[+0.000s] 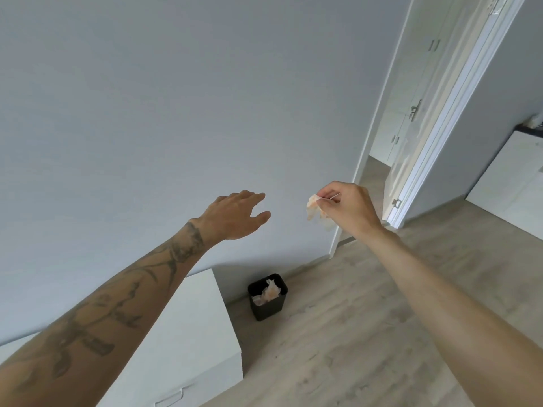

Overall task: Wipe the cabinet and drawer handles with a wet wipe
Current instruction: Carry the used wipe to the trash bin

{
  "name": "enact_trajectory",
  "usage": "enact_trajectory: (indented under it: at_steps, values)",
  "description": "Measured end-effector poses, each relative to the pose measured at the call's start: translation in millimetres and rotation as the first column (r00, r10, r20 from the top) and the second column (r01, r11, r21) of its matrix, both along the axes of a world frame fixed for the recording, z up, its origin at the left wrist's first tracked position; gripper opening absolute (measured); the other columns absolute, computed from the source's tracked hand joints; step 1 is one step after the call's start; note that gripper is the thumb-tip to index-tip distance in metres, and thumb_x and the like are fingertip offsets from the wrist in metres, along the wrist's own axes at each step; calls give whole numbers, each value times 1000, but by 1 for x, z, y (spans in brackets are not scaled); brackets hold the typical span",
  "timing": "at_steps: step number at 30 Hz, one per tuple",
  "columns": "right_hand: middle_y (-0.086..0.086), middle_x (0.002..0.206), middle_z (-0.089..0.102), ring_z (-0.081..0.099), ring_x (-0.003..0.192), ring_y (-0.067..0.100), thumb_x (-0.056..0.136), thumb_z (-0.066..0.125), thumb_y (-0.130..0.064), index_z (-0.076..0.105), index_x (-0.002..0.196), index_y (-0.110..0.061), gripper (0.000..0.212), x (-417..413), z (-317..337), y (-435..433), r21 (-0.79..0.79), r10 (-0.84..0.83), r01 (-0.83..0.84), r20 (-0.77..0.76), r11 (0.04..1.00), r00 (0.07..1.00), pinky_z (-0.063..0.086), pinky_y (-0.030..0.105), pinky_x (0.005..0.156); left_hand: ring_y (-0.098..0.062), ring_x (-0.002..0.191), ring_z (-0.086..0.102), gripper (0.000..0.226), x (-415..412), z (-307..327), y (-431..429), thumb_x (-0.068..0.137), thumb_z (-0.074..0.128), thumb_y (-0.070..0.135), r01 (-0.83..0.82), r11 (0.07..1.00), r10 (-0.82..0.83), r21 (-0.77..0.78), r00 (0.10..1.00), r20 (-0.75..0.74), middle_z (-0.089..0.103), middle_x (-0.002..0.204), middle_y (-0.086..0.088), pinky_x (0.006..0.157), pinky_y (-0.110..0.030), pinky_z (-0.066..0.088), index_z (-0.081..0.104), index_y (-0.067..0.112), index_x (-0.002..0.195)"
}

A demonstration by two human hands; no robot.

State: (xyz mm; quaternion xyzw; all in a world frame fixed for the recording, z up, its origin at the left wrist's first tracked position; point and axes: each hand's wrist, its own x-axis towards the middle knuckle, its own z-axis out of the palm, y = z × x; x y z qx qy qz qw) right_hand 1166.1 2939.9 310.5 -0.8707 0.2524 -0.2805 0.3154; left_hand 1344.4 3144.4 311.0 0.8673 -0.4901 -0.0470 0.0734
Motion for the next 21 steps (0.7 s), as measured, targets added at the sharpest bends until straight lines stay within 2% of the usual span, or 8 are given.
enact_trajectory:
  at_steps: [5,12,17,21]
  values:
    - [-7,84,76,76,83,15,92,72,-13,79,97,-17,9,47,-26,-79,49,104,-102,-46,994,993,64,44,85,-23,151,39,63,31,-22,-65,111,36,57,-115,993,115,18,993,-11,35,169,4,126,-43,28,27,29,167]
    - [-4,92,77,75,88,17,93,73,-15,79,100,-17,10,137,-106,-165,148,202,-181,-144,972,969,64,48,87,-24,149,42,62,102,-110,-142,111,37,55,-203,975,209,94,976,-56,39,166,2,123,-43,30,30,26,166]
    - [-6,94,78,74,92,15,94,72,-13,80,100,-16,10,205,-172,-214,198,247,-204,-225,959,943,62,45,89,-22,154,35,62,151,-181,-184,111,38,55,-279,950,292,142,953,-82,33,170,1,126,-42,26,31,26,165]
    - [-11,93,76,74,92,14,95,70,-14,78,95,-22,11,254,-242,-238,250,303,-232,-299,940,905,60,36,83,-21,156,31,61,187,-244,-204,110,39,54,-339,922,364,188,924,-116,30,172,1,127,-40,23,31,27,164]
